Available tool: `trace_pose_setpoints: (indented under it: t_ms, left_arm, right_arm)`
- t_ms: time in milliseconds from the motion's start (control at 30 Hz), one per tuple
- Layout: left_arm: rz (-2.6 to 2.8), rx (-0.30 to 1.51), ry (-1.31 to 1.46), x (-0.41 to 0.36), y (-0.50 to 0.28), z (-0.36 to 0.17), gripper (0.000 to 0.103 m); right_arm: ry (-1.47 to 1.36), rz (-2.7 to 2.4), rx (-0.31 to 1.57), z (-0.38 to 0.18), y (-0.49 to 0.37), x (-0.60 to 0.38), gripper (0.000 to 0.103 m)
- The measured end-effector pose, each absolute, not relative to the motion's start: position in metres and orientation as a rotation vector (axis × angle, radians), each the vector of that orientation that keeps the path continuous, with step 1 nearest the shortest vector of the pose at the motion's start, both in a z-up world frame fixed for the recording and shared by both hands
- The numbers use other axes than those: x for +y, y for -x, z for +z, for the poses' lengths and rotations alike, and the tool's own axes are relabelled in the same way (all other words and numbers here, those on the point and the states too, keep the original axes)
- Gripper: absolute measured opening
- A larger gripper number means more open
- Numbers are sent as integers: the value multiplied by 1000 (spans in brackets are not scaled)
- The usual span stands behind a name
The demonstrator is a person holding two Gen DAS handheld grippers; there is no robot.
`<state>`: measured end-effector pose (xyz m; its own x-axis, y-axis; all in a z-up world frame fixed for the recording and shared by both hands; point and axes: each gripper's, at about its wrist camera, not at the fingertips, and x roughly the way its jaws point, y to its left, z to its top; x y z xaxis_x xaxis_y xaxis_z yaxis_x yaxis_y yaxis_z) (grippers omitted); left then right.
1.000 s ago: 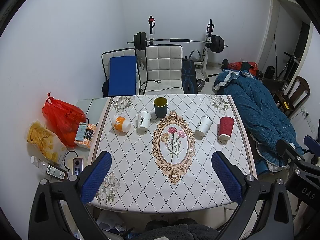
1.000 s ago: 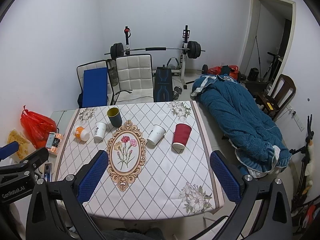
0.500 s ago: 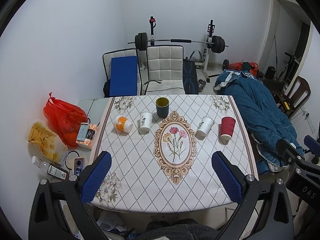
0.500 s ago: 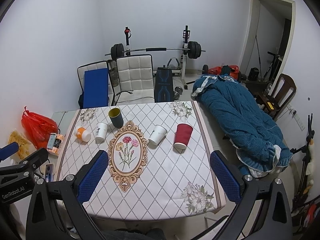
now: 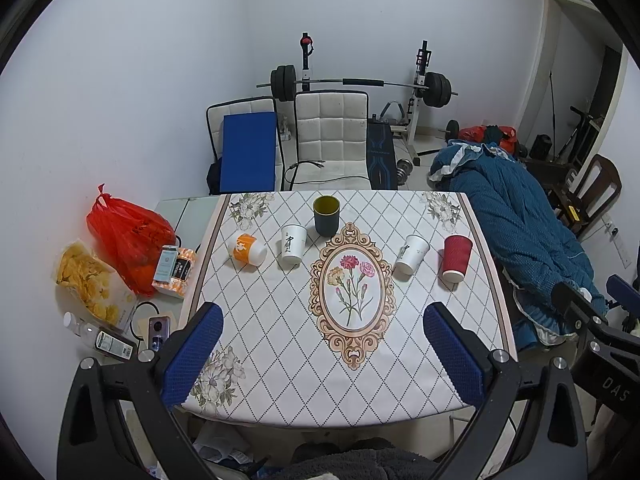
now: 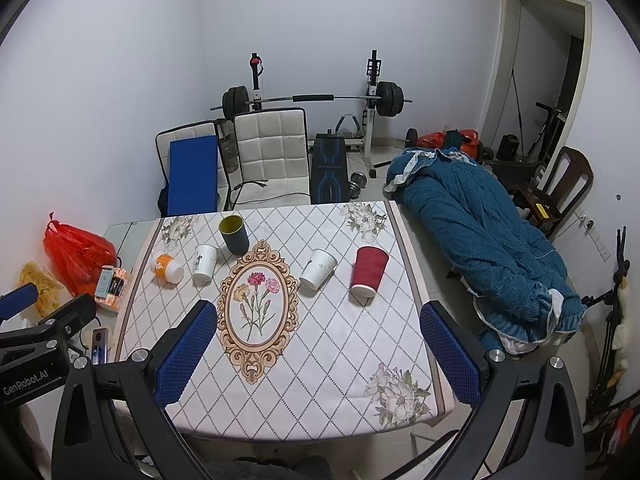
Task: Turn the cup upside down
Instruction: 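Move the right tool toward the white paper cup and grasp it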
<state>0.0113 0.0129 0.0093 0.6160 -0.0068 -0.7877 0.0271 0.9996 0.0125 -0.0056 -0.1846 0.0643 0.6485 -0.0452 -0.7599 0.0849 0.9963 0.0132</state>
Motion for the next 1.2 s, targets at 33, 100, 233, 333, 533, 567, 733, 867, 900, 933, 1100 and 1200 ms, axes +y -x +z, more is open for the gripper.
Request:
trace_pose_setpoints:
  t_ms: [33,100,233,333,533,567,733,867,900,933,1100,1200]
  left_arm:
    - [-19,906,-25,13,-11,9,103]
    - [-20,906,-25,13,-11,9,103]
    - [-18,906,-26,12,-11,9,103]
    - [-10,918,-33,16,-14,-1,103]
    - [-11,975,-69,17,-27,-36,103]
    - [-17,987,-76,15,-31,-42,103]
    - [-41,1055,-118,9,-53,-86,103]
    - [-40,1124,-138,3,-69,-124,103]
    - [-42,1145,-139,1,-74,-133,103]
    - [-41,1161,-140,-1,-78,-141,103]
    - [-29,1266,-172,-20,-102,-187,103]
    - [-18,1313,-188,-35,-118,-209,103]
  right_arm:
    - [-51,-73,862,65,6,-184,103]
    - [-51,-74,862,64,5,-183,103]
    - [-53,-76,863,61,6,-183,103]
    - [-66,-84,881,54,1,-182,103]
    - [-85,-131,960,10,-13,-189,103]
    - [-88,-144,979,0,-16,-190,103]
    - [-102,-196,1094,-60,-30,-198,103]
    - [-112,-216,1184,-120,-37,-208,103]
    - [-113,-222,1204,-134,-37,-211,103]
    - [-121,-219,1239,-151,-38,-215,103]
    - [-160,-211,1357,-214,-48,-238,103]
    - [-164,-210,1407,-241,-57,-255,103]
